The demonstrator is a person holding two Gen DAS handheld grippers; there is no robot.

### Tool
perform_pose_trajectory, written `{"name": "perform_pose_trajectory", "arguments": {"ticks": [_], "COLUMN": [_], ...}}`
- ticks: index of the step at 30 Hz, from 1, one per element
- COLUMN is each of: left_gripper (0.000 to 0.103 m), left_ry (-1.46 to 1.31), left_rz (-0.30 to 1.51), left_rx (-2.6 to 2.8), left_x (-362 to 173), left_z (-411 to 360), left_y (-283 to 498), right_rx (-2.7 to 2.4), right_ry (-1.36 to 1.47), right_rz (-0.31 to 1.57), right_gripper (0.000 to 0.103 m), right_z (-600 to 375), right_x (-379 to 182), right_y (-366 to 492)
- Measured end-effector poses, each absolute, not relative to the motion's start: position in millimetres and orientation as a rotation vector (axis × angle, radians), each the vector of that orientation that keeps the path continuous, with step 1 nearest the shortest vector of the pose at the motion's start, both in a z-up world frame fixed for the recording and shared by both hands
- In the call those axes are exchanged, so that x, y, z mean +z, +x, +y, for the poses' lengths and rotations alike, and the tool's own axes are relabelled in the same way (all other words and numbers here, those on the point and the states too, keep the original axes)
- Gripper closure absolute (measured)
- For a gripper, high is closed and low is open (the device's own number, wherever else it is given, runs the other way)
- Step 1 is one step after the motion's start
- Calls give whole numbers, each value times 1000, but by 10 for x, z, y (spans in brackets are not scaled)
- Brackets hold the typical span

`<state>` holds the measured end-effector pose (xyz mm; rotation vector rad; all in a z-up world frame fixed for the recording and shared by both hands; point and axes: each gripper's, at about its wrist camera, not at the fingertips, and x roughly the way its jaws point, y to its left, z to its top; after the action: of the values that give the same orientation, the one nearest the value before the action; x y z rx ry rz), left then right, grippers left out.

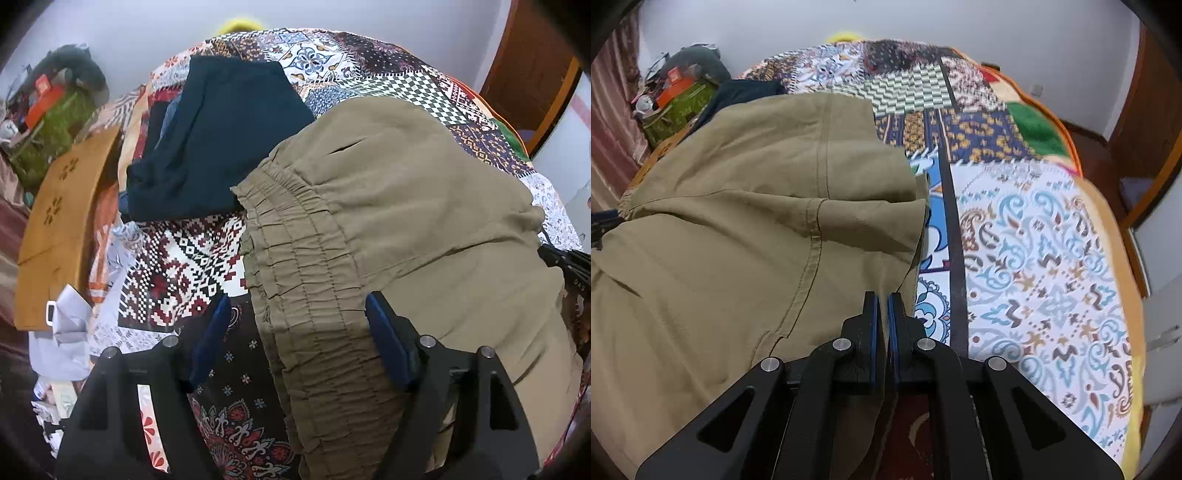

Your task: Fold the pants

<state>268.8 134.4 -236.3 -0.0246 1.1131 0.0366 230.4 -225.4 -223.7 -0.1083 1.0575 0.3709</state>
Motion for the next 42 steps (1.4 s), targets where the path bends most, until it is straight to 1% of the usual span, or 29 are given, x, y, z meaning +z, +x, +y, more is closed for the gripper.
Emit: {"name": "perform_pose_trajectory", "arguments": {"ticks": [5, 8, 11, 14, 16, 19, 25, 33, 34, 35, 36, 37, 38, 39, 42], "left_gripper": [26, 26, 26, 26, 25, 24, 24, 24, 24, 24, 28, 32, 38, 42, 42], "left_ry": [-32, -57, -73, -90, -99, -116, -110, -93, -89, -84, -75, -64, -41, -9, 34], "left_rz": [1120, 1120, 1106, 1099, 1099, 1107, 1146, 1167, 1161, 1157, 1149, 1138, 1129, 1119, 1087], "left_rx": [8, -1, 0, -3, 8, 7, -30, -65, -66, -64, -60, -53, -35, -9, 25], "left_x": [-2320, -2253, -2166, -2106, -2093, -2108, -2243, -2409, -2414, -2416, -2413, -2402, -2392, -2383, -2353], "left_z": [1349, 1368, 1409, 1468, 1514, 1553, 1499, 1405, 1401, 1396, 1389, 1381, 1369, 1356, 1347], "left_y": [2694, 2690, 2698, 2748, 2811, 2906, 3103, 3182, 3180, 3177, 3173, 3166, 3159, 3152, 3123], "right_rx": [372, 376, 397, 422, 429, 433, 422, 469, 478, 484, 483, 476, 464, 461, 454], "right_ry": [-145, -155, -155, -137, -124, -111, -55, 9, 9, 2, -14, -43, -77, -97, -126], "right_rz": [1073, 1052, 1019, 977, 944, 922, 950, 1078, 1087, 1092, 1095, 1093, 1088, 1081, 1071], "right_gripper": [95, 94, 91, 79, 68, 62, 62, 63, 66, 67, 72, 81, 84, 84, 86], "right_z": [-2206, -2201, -2182, -2157, -2137, -2121, -2156, -2141, -2128, -2108, -2094, -2078, -2064, -2052, -2040], "right_x": [-2181, -2086, -1949, -1816, -1745, -1717, -1851, -2228, -2253, -2268, -2285, -2298, -2305, -2311, -2312], "right_y": [2310, 2279, 2282, 2302, 2366, 2459, 2854, 3155, 3162, 3155, 3147, 3134, 3121, 3105, 3096]}}
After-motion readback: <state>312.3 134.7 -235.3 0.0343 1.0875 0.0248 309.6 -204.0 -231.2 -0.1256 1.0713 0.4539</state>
